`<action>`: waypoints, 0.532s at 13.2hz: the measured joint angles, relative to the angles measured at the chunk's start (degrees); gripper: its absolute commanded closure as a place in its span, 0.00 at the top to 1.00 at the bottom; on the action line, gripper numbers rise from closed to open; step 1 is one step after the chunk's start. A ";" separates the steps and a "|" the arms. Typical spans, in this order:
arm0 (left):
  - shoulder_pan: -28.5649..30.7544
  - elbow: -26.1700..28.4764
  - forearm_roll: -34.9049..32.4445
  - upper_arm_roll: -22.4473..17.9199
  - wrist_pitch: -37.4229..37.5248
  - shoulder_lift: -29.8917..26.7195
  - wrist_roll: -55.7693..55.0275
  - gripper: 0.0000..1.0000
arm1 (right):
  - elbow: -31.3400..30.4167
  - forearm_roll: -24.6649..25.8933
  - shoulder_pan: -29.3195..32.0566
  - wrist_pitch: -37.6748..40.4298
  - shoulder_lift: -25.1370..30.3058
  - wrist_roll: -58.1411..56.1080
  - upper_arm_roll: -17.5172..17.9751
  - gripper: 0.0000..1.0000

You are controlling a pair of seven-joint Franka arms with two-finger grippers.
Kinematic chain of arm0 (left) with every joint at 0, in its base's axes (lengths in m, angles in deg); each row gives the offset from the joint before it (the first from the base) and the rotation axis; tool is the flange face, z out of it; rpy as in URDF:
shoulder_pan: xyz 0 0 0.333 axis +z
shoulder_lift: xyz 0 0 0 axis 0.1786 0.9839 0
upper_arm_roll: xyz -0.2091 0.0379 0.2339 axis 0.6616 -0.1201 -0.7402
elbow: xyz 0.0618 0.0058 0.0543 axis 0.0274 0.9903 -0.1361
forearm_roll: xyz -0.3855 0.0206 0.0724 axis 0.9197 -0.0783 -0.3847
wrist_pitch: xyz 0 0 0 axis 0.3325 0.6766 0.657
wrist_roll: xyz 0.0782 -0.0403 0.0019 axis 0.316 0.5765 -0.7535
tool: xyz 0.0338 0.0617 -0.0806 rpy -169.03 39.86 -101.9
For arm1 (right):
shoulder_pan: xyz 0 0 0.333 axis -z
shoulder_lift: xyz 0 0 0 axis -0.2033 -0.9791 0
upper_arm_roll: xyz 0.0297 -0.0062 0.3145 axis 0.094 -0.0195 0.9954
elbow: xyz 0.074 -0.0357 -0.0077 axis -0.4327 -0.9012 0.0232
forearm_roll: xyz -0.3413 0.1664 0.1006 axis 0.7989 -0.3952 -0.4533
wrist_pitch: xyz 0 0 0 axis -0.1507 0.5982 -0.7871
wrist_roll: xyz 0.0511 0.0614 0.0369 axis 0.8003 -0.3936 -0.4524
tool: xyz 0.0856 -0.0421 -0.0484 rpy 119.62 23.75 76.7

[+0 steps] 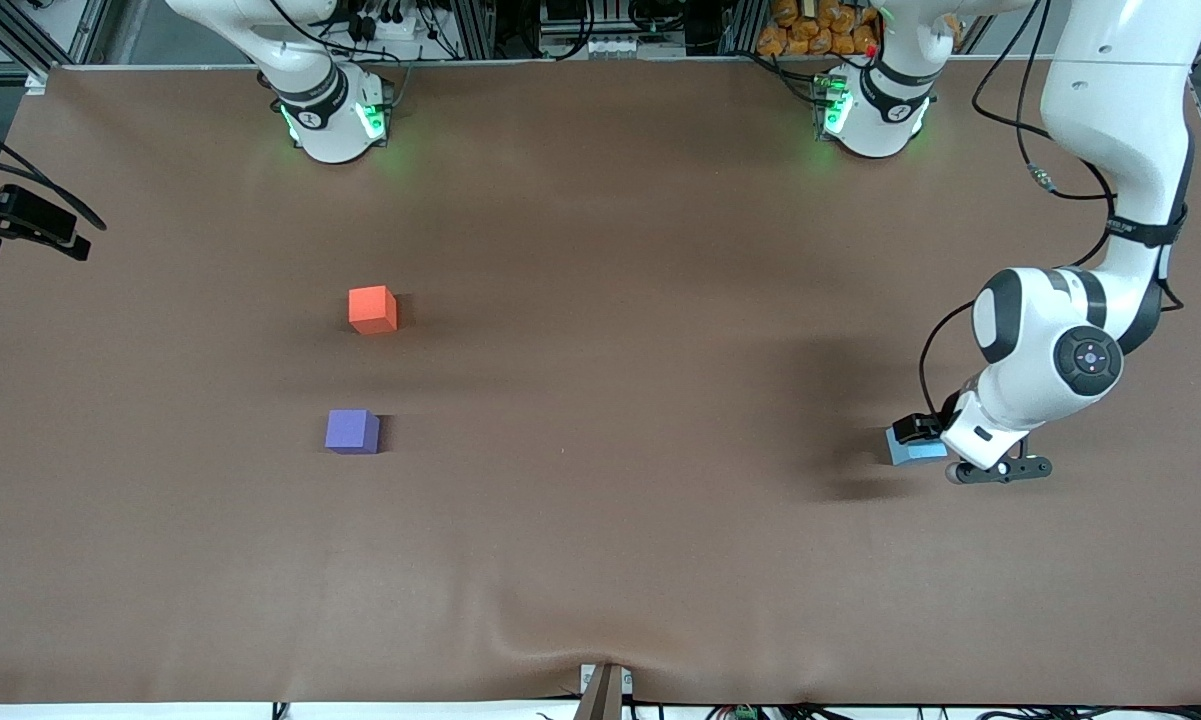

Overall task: Place blue block between orange and purple blocks
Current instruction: 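Close the left gripper on the light-blue cube and lift it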

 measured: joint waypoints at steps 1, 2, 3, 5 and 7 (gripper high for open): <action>0.01 -0.04 0.00 0.00 -0.58 0.55 0.62 1.00 | 0.00 0.00 -0.01 0.00 0.00 0.00 0.01 1.00; 0.01 -0.04 0.00 0.00 -1.15 1.16 0.89 1.00 | 0.00 0.00 -0.01 0.00 0.00 0.00 0.01 1.00; 0.01 -0.05 0.00 0.00 -1.69 1.73 0.97 1.00 | 0.00 0.00 -0.01 0.00 0.00 0.00 0.01 1.00; 0.04 -0.08 0.00 -0.01 -2.05 2.73 1.73 0.71 | 0.00 0.00 -0.01 0.00 0.00 0.00 0.01 1.00; 0.07 -0.11 0.00 -0.02 -2.12 3.49 2.42 0.00 | 0.00 0.00 -0.02 0.00 0.00 0.00 0.01 1.00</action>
